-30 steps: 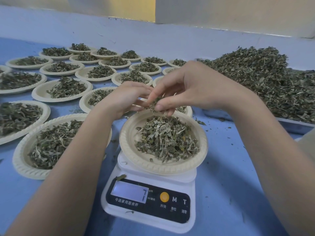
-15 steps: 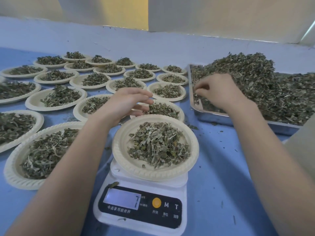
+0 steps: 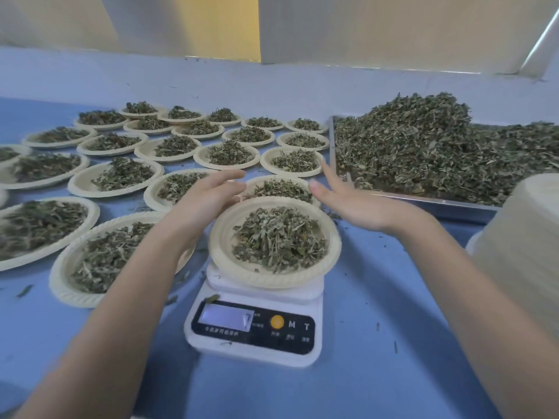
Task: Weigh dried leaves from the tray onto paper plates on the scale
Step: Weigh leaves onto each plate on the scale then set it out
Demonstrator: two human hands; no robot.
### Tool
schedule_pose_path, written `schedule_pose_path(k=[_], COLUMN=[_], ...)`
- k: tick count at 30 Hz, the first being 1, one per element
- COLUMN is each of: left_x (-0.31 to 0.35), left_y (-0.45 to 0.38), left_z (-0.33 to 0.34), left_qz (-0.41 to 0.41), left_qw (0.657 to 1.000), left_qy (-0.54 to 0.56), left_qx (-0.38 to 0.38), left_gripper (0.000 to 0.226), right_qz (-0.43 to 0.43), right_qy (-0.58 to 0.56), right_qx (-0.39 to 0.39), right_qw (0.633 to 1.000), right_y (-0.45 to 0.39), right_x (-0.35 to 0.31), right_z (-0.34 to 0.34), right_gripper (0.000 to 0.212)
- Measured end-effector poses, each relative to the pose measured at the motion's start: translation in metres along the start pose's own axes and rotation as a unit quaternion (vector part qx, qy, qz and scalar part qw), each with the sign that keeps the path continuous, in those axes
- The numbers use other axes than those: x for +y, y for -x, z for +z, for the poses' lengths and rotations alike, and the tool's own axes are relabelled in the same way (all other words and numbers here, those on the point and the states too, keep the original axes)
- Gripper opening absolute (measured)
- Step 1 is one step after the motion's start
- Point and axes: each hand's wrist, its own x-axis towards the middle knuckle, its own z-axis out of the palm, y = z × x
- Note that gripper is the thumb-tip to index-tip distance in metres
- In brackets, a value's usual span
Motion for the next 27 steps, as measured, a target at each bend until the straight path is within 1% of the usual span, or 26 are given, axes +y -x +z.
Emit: schedule_pose_path(k=[2, 4, 6, 9, 11, 13, 14, 16, 18, 20, 21, 22, 24, 25, 27], left_x=[-0.005, -0.009, -0.011, -0.006, 0.002, 0.012, 0.018, 0.027, 0.034, 0.042, 0.045, 0.049, 0.054, 0.056, 0.061], left_y=[0.016, 0.03, 0.041, 0.05, 0.05, 0.045, 0.042, 0.035, 0.026, 0.013, 0.005, -0.004, -0.025, -0.037, -0.062], left_z=[-0.001, 0.002, 0.008, 0.017, 0.017, 0.013, 0.008, -0.005, -0.018, -0.03, -0.036, -0.04, -0.05, -0.054, -0.064], left_qz=[-0.018, -0.048, -0.073, -0.077, -0.077, -0.076, -0.076, -0.078, -0.085, -0.09, -0.085, -0.078, -0.072, -0.073, -0.085], left_qw=[1.0, 0.999, 0.997, 0.995, 0.991, 0.983, 0.982, 0.977, 0.97, 0.961, 0.959, 0.957, 0.955, 0.954, 0.953], left_qy=[-0.006, 0.01, 0.025, 0.02, 0.067, 0.11, 0.106, 0.101, 0.111, 0.115, 0.114, 0.113, 0.111, 0.111, 0.126], left_qx=[0.009, 0.012, 0.018, 0.058, 0.091, 0.123, 0.14, 0.171, 0.198, 0.233, 0.247, 0.256, 0.265, 0.268, 0.263], left_gripper=[0.037, 0.054, 0.062, 0.062, 0.054, 0.045, 0.042, 0.044, 0.047, 0.045, 0.046, 0.047, 0.047, 0.046, 0.04], right_qz=[0.002, 0.01, 0.02, 0.044, 0.053, 0.04, 0.03, 0.019, 0.041, 0.058, 0.064, 0.072, 0.081, 0.081, 0.081], right_qy=[-0.057, -0.101, -0.139, -0.205, -0.25, -0.288, -0.307, -0.352, -0.383, -0.398, -0.42, -0.441, -0.463, -0.482, -0.522], right_qx=[0.022, 0.037, 0.06, 0.128, 0.168, 0.196, 0.208, 0.226, 0.221, 0.185, 0.165, 0.151, 0.143, 0.136, 0.121], right_qw=[0.998, 0.994, 0.988, 0.969, 0.952, 0.937, 0.928, 0.908, 0.896, 0.896, 0.89, 0.882, 0.871, 0.862, 0.84], right_y=[0.016, 0.027, 0.033, 0.031, 0.029, 0.024, 0.021, 0.011, 0.002, -0.009, -0.014, -0.021, -0.037, -0.048, -0.075], right_x=[-0.007, -0.012, -0.017, -0.026, -0.035, -0.046, -0.052, -0.064, -0.074, -0.079, -0.081, -0.084, -0.087, -0.09, -0.095], right_z=[0.014, 0.03, 0.045, 0.06, 0.06, 0.055, 0.052, 0.047, 0.04, 0.031, 0.028, 0.024, 0.014, 0.008, -0.002], right_gripper=[0.088, 0.087, 0.084, 0.078, 0.071, 0.061, 0.058, 0.053, 0.045, 0.025, 0.017, 0.013, 0.014, 0.015, 0.009])
